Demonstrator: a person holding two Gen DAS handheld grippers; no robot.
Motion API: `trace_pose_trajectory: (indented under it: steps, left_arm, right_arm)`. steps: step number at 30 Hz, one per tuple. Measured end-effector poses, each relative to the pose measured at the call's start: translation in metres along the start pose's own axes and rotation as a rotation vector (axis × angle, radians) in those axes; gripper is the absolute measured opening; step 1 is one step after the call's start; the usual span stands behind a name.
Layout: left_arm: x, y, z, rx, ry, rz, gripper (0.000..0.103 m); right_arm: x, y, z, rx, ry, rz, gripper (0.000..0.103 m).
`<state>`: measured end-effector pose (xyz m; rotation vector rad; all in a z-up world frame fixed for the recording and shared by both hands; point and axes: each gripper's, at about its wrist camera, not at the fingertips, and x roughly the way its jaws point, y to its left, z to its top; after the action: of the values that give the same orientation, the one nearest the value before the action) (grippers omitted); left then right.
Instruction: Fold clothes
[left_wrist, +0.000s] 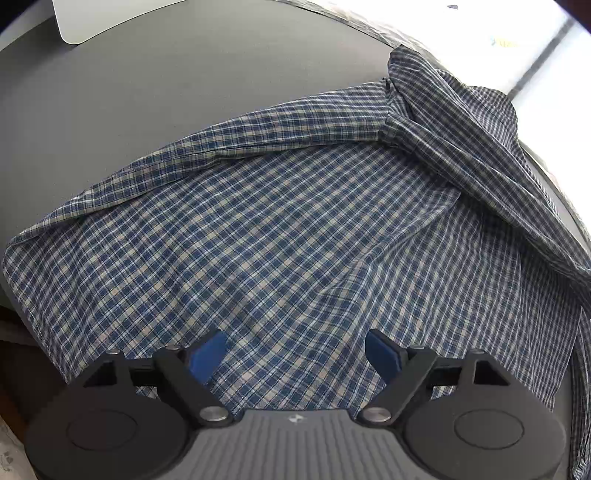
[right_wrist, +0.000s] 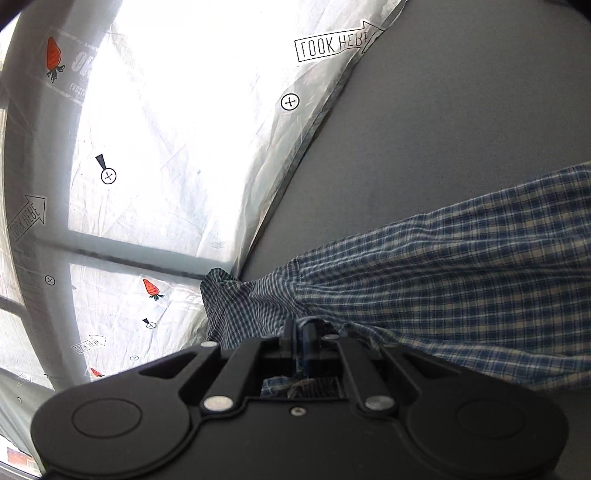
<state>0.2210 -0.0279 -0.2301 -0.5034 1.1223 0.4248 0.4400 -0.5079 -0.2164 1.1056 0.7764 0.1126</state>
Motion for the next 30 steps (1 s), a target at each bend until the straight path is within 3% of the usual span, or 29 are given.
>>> trace_pose_trajectory:
  steps: [6,10,20,27,30]
  left_arm:
    - [-0.005,-0.014,-0.002,0.079,-0.014,0.019,0.083]
    - [-0.011,-0.025,-0.003,0.129,-0.032,0.018,0.083]
    - [-0.024,-0.034,-0.005,0.176,-0.062,-0.018,0.084]
    - [-0.019,-0.019,0.000,0.100,-0.027,-0.008,0.084]
    - [-0.018,-0.013,0.002,0.071,-0.025,-0.015,0.084]
  right_arm:
    - [-0.002,0.007,0.019,-0.065,-0.026,0.023,0.003]
    - [-0.013,0.022,0.031,-0.156,-0.088,0.034,0.003]
    - [-0.021,0.006,0.071,-0.226,-0.199,-0.102,0.003]
    - [-0.002,-0.030,0.070,-0.137,-0.122,-0.234,0.005]
    - [-0.006,-0.038,0.064,-0.087,-0.105,-0.237,0.011]
